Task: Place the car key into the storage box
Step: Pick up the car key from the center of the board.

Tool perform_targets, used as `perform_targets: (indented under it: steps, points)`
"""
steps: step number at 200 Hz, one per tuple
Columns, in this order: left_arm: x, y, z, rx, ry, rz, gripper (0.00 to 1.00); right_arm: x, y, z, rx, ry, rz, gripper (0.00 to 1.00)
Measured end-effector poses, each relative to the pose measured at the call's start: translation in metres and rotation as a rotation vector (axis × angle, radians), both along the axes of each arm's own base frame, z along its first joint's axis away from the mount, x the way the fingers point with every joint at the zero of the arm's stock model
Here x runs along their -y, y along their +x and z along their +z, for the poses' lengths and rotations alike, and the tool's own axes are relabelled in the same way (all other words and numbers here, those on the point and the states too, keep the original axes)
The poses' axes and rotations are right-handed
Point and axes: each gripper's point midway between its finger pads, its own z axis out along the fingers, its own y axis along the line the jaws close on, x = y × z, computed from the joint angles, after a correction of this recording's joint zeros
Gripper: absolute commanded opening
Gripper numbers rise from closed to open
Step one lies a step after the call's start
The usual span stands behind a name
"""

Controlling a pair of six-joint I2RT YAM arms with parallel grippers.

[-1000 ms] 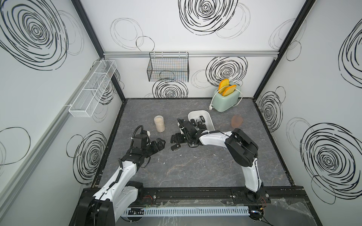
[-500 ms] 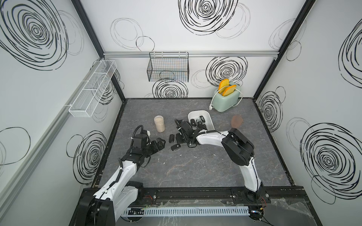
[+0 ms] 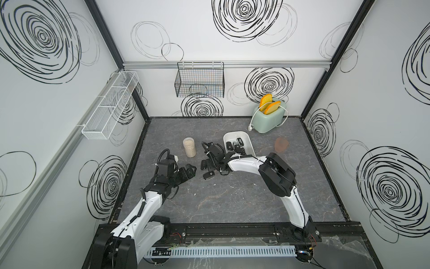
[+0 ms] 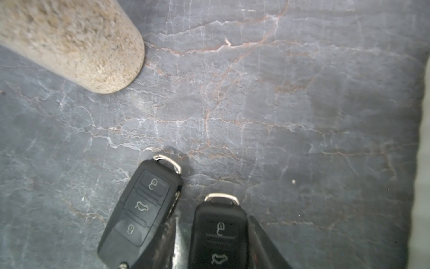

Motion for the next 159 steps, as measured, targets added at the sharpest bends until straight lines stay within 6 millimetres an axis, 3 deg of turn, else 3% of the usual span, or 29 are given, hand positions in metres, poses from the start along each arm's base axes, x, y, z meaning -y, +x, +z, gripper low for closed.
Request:
perform_targets:
  steps: [32, 67, 129, 159]
  points:
    - [0.000, 0.000, -0.001, -0.004, -0.002, 0.001, 0.98, 0.000, 0.002, -0.001, 0.014, -0.038, 0.003, 0.42]
    - [0.000, 0.000, -0.003, -0.013, -0.003, -0.001, 0.98, 0.001, 0.002, -0.001, 0.029, -0.065, 0.013, 0.31]
    - [0.000, -0.001, -0.008, -0.032, 0.002, -0.009, 0.98, 0.000, -0.006, 0.001, 0.011, -0.052, 0.056, 0.30]
    - [0.001, 0.000, -0.007, -0.042, 0.012, -0.020, 0.98, 0.003, -0.016, 0.014, -0.020, -0.005, 0.084, 0.30]
